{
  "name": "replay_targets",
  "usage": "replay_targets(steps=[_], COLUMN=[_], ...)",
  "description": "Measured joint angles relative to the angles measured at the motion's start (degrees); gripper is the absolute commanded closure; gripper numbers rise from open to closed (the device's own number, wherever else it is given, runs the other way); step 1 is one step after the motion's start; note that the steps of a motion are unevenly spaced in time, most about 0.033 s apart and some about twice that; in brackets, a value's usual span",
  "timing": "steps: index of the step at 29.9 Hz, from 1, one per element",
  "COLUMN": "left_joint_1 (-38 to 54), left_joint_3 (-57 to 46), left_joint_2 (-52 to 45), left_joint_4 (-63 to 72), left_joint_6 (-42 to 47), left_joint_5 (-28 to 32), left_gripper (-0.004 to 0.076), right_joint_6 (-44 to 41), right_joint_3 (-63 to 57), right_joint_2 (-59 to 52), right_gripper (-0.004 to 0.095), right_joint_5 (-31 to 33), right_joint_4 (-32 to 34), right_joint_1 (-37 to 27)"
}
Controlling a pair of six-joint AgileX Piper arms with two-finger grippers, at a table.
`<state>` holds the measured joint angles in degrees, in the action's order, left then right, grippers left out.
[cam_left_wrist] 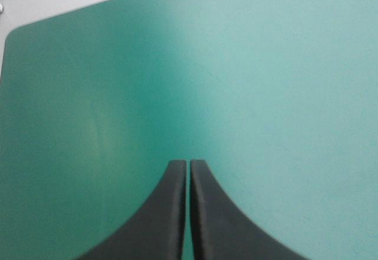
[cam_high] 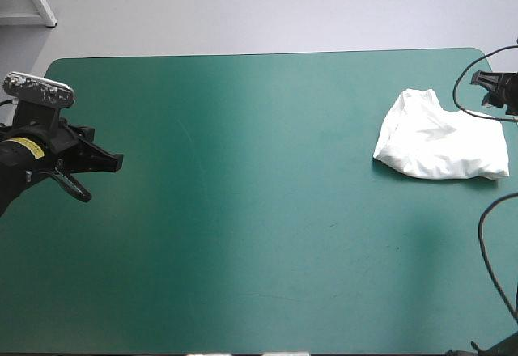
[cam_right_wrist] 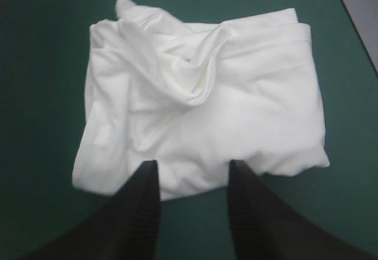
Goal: Fold the cloth
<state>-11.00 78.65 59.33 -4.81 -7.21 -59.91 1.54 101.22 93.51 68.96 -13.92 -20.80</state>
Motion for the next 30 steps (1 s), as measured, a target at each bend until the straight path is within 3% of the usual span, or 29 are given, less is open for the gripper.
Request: replay_targets(steps=[1,5,7,15,19,24,30], left_joint_1=[0.0,0.0,0.0,0.0,0.0,0.0,0.0], left_joint_3=[0.0,0.0,0.0,-4.72,-12.63,-25.6,-41.19], left_joint_2=[0.0,0.0,0.0,-0.12,-1.17,-3.6,-8.19], left_joint_4=[0.0,0.05,0.21,3.37,4.81,4.81,4.48], left_joint_6=[0.0,0.0,0.0,0.0,0.0,-2.1,-4.86], left_joint_5=[1.44,4.57,5.21,12.04,17.31,23.52,31.67], left_gripper=[0.0705,0.0705,0.0705,0.0705,0.0705,0.0705,0.0705], right_joint_6=[1.35,5.28,7.61,13.54,18.42,20.95,21.13], right_joint_3=[-2.21,-13.1,-20.28,-48.74,-58.94,-69.51,-77.96], right_joint_2=[-2.62,-13.11,-20.21,-51.15,-61.14,-70.51,-73.5], right_gripper=[0.093,0.0925,0.0925,0.0925,0.0926,0.0925,0.0925], right_joint_5=[0.0,-0.47,-3.75,-26.47,-33.54,-36.88,-37.3], right_joint_4=[-0.52,-1.13,-1.39,-2.53,-4.74,-7.38,-7.87], right_joint_1=[0.24,0.76,0.82,0.86,0.86,0.86,0.86])
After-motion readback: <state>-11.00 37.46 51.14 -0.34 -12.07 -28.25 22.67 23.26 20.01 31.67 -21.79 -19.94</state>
